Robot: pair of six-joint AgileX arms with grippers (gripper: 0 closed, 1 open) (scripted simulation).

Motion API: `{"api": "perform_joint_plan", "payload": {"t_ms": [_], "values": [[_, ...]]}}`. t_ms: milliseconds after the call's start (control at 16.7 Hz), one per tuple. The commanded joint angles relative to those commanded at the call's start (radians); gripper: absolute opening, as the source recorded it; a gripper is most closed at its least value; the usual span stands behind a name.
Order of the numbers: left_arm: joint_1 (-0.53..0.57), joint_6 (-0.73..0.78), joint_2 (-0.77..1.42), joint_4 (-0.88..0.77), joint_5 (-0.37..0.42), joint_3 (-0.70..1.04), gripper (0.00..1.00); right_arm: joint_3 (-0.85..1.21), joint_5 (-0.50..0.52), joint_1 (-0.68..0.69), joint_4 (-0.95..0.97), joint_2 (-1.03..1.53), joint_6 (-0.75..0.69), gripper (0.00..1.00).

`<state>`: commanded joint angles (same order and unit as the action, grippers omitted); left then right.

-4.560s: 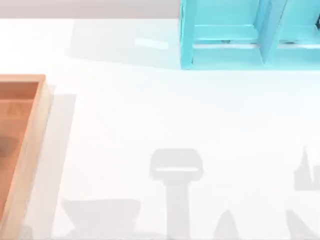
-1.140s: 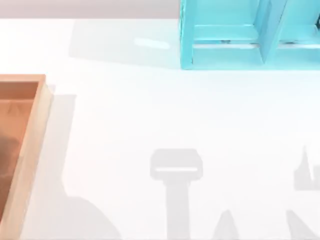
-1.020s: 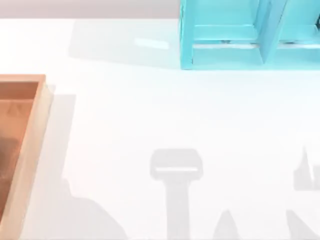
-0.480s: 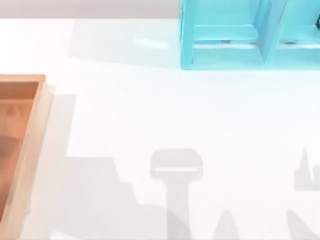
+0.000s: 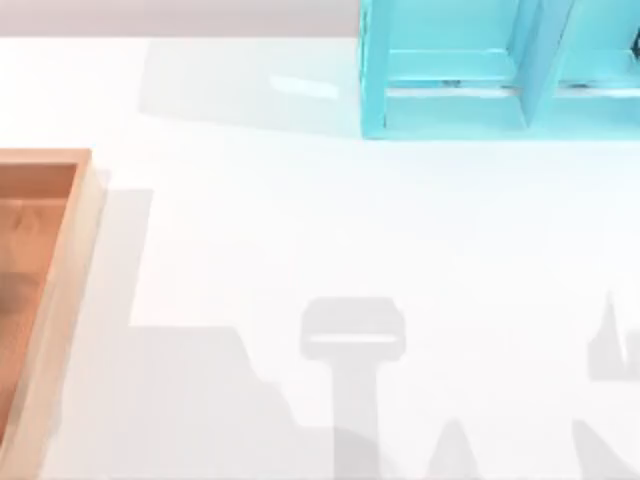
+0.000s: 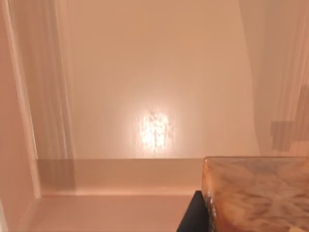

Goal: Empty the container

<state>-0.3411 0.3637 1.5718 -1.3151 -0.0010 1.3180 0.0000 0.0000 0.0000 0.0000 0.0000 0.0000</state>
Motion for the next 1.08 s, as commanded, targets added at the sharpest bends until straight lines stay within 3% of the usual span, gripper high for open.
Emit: {"api": "perform_joint_plan", "payload": {"t_ms": [240, 420, 1080], "values": [[0.033, -0.023, 0.035, -0.008, -0.002, 0.032, 0.0, 0.0, 0.0, 0.0, 0.0, 0.0, 0.0, 1.0], [0.127, -0.11, 0.149, -0.04, -0.005, 0.161, 0.0, 0.0, 0.0, 0.0, 0.0, 0.0, 0.0, 1.0], [0.652, -0.643, 0.921, -0.15, 0.002, 1.055, 0.0, 0.0, 0.0, 0.0, 0.0, 0.0, 0.0, 1.0]]}}
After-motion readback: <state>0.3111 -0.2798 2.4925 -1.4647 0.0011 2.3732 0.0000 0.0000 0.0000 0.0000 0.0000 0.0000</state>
